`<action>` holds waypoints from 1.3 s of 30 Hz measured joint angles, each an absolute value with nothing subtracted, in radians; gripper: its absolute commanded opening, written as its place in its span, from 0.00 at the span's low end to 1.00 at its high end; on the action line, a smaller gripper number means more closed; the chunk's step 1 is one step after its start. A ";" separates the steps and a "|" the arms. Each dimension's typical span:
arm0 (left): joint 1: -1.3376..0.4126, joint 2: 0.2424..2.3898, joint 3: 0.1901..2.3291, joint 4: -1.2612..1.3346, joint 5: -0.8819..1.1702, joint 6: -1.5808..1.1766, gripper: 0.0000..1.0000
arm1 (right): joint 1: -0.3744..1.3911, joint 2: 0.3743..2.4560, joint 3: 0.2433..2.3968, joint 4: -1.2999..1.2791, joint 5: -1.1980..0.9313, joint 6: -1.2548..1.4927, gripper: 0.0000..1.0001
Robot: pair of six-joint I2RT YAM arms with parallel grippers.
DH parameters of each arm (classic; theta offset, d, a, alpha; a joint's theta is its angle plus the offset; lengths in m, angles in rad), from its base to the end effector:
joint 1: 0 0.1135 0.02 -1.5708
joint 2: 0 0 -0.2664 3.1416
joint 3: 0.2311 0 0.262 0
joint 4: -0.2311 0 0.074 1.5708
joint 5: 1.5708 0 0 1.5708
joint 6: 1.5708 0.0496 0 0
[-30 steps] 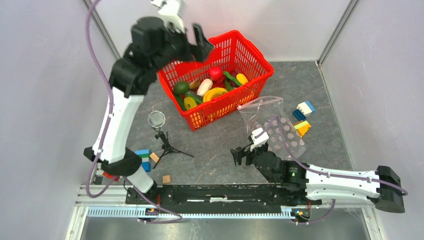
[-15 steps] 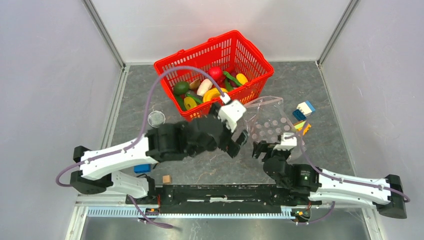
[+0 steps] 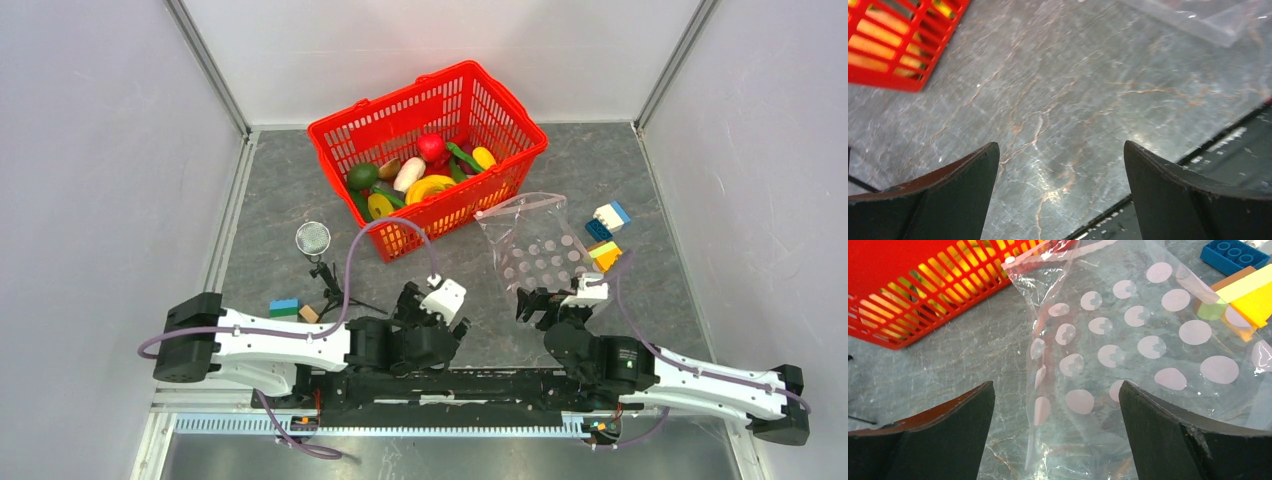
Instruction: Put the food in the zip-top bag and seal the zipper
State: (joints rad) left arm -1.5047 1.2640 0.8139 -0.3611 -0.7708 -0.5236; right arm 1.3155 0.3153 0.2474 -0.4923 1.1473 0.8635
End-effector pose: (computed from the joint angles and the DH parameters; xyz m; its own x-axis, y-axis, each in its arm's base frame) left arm 0.0524 -0.2679 0.2311 -0.3835 0.3635 -0.8490 0.5685 0.8174 0.0932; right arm 0.0703 0.0904 0.1885 -0.2412 0.3128 -0.9187 -0.0296 0.9438 0.3292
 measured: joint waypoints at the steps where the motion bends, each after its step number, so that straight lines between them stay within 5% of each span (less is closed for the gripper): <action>1: -1.505 1.265 0.780 -0.341 -0.794 -0.543 1.00 | 1.316 0.330 0.249 -0.481 1.137 0.847 0.98; 17: -1.493 1.198 0.437 -0.318 -1.004 -0.917 1.00 | 1.316 0.527 0.289 -0.292 0.983 0.707 0.98; 27: -1.305 1.026 0.226 -0.189 -0.963 -0.926 1.00 | 1.316 0.531 0.289 -0.246 0.957 0.686 0.98; 39: -1.275 1.255 0.349 -0.105 -0.907 -0.868 1.00 | 1.316 0.531 0.289 -0.232 0.946 0.675 0.98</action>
